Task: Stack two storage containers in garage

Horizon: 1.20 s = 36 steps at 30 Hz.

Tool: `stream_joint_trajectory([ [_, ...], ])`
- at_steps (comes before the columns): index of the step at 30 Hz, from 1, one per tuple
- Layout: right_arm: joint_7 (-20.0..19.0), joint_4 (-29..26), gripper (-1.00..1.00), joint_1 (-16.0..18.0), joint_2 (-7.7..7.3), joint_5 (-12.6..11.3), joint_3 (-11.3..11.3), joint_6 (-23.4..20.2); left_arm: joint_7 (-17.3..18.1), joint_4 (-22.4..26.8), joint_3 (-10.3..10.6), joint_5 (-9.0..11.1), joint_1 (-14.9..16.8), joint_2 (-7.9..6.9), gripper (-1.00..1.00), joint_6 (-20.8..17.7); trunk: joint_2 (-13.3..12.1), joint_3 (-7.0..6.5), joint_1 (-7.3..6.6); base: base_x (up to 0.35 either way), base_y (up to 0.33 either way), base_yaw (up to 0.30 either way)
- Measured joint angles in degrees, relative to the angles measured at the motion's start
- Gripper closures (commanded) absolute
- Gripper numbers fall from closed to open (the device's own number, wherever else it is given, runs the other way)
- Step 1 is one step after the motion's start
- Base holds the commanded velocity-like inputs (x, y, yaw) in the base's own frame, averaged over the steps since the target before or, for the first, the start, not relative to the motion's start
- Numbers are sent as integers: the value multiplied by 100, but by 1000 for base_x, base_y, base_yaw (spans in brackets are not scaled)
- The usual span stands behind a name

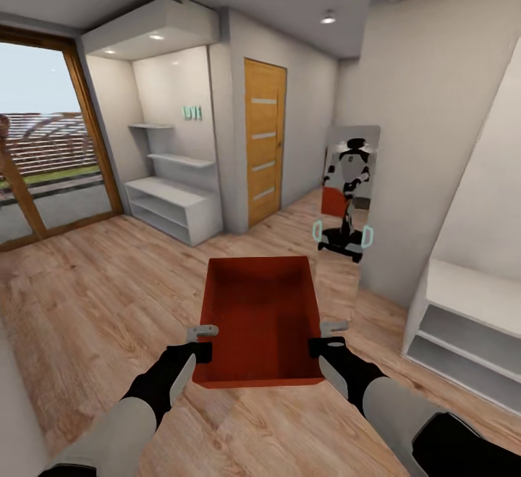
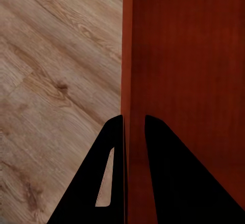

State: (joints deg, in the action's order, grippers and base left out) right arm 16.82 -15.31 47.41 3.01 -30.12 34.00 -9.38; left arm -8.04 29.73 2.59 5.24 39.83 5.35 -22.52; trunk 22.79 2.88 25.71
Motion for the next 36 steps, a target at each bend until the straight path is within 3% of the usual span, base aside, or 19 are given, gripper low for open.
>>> stream_joint_trajectory([
  [12,-1,0,100,0,-1,-2,1,0,0,0,1,1,0,0,100,0,0,0,0,323,0,232],
  [30,2,-2,100,-1,-2,-3,2,-1,0,-3,1,1,1,1,100,2,0,0,0,323,0,13],
  [36,0,0,100,0,0,-2,1,0,0,0,1,1,0,0,100,0,0,0,0,323,0,193],
])
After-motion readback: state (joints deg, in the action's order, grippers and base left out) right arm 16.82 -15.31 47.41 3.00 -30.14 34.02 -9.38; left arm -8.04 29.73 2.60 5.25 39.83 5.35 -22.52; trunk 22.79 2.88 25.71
